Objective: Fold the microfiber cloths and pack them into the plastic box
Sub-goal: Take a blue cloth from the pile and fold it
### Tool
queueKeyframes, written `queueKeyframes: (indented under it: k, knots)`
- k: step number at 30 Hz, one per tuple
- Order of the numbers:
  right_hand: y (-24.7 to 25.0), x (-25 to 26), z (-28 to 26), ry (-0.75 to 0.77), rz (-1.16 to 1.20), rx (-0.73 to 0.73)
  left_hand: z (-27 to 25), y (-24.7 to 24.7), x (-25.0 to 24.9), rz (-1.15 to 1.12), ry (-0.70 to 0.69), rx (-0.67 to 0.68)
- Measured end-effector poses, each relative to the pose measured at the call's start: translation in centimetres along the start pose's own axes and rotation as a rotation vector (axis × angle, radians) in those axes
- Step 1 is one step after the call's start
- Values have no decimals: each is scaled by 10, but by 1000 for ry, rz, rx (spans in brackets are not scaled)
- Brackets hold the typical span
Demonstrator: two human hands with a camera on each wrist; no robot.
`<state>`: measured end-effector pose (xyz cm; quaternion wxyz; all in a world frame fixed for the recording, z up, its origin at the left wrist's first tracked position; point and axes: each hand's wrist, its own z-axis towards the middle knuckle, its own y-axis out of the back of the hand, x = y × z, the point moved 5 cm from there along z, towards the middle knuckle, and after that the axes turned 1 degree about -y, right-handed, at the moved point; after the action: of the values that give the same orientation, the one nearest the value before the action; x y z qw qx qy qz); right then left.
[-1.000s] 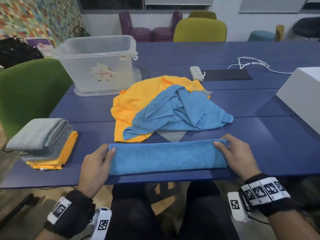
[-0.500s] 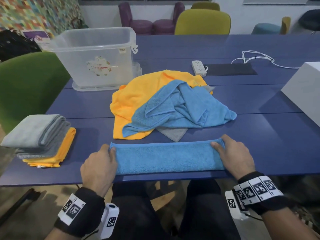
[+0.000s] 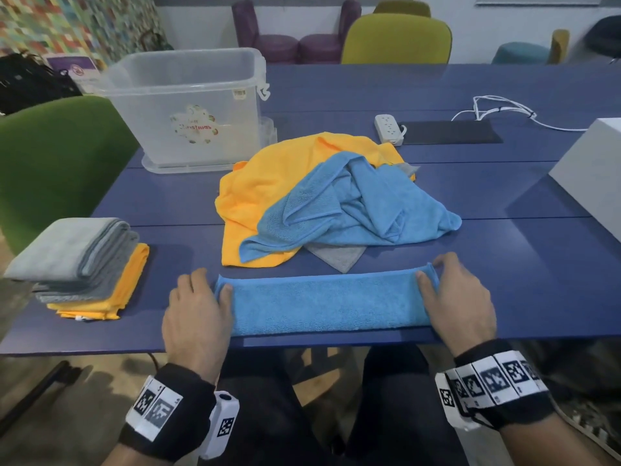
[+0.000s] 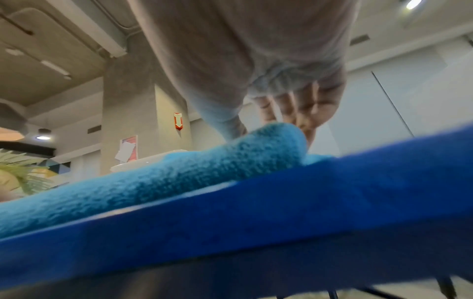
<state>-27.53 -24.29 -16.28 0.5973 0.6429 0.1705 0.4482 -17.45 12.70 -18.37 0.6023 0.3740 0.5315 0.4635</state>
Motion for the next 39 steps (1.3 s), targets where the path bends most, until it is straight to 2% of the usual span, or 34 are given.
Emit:
queueKeyframes:
  k: [2,4,5,7,9,10,12,20,24,26,28,30,34,39]
  knots:
    - [6,15,-9,125,-60,-156,-4,12,-6,-10,-80,-154]
    - [1,43,-24,311,-3,-200,-13,20,-29,-94,-260,-250]
    - [-7,61,-34,427,58,-172,-19,17,-45,-151,-379,-240]
    - [-36,96,-56,600,138,-9,-30,-4,-75,-200,-560,-108]
    - [-69,117,-72,670,106,158,-38,-36,-89,-123,-608,51]
    - [-82,119,-76,667,70,210,-38,-49,-89,-61,-598,100]
    - [-94,109,-76,630,-11,225,-35,-62,-78,32,-561,153]
    - [-63,3,-41,323,-150,55,-7,-45,-4,27,-328,181]
    - [-65,5,-38,305,-192,70,-6,-42,0,-74,-284,210]
    - [-61,15,-40,295,-190,50,-7,-32,4,-143,-207,173]
    - [-54,37,-46,351,-135,41,-11,-15,8,-178,-79,72]
    - [-56,70,-58,488,-48,120,-14,-1,10,-153,69,26]
    - [-82,122,-78,727,-49,238,-11,2,11,-4,218,194]
    - [-109,129,-82,701,-90,272,-4,4,11,-75,260,305]
